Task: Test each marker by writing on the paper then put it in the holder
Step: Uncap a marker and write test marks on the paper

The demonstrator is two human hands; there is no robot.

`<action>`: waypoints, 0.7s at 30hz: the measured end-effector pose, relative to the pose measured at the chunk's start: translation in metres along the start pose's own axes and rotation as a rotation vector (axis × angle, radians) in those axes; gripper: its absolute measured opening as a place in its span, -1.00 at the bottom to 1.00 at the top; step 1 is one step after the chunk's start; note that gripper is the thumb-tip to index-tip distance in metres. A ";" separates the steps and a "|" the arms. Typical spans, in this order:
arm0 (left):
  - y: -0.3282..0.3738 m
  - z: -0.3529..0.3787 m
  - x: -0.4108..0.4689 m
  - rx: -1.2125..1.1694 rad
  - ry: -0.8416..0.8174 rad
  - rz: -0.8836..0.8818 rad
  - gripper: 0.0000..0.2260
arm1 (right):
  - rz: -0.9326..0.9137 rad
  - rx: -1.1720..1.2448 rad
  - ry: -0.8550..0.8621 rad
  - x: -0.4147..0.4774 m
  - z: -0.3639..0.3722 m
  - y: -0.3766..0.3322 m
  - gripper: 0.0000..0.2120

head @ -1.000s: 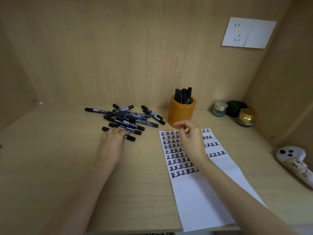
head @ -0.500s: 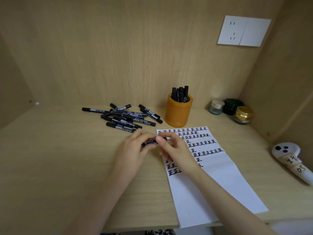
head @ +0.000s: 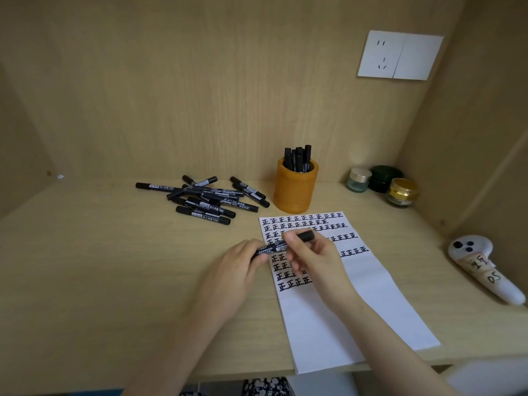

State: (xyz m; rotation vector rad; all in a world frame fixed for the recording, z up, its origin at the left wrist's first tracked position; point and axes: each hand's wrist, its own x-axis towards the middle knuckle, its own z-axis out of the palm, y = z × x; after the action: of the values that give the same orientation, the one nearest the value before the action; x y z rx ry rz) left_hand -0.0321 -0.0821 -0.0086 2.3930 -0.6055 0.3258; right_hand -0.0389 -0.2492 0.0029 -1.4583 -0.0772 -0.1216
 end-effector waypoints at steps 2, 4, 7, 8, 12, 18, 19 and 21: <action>0.004 0.001 -0.002 0.022 -0.005 0.022 -0.74 | 0.009 0.022 -0.014 -0.003 0.000 -0.002 -0.90; 0.007 0.001 -0.005 0.024 -0.006 0.018 -0.74 | -0.008 0.000 -0.027 -0.005 -0.001 -0.003 -0.88; 0.009 0.003 -0.009 -0.036 -0.026 -0.012 -0.78 | -0.031 -0.062 -0.042 -0.009 -0.002 -0.004 -0.89; 0.010 0.004 -0.010 -0.079 -0.039 -0.031 -0.81 | -0.031 -0.066 -0.046 -0.010 -0.004 -0.004 -0.89; 0.011 0.005 -0.013 -0.249 -0.083 -0.073 -0.87 | -0.046 -0.064 -0.079 -0.016 -0.010 -0.005 -0.84; 0.022 0.007 -0.010 -0.236 -0.112 -0.051 -0.83 | 0.028 -0.009 -0.062 -0.017 -0.014 0.000 -0.75; 0.023 0.008 -0.009 -0.241 -0.115 -0.058 -0.84 | 0.048 -0.036 -0.067 -0.017 -0.012 0.002 -0.73; 0.025 0.009 -0.009 -0.251 -0.118 -0.093 -0.80 | 0.050 -0.032 -0.049 -0.016 -0.013 0.003 -0.77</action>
State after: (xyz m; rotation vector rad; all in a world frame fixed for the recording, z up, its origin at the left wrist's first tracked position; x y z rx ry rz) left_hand -0.0513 -0.1019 -0.0061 2.1996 -0.5506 0.0637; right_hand -0.0549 -0.2610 -0.0032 -1.4941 -0.0785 -0.0466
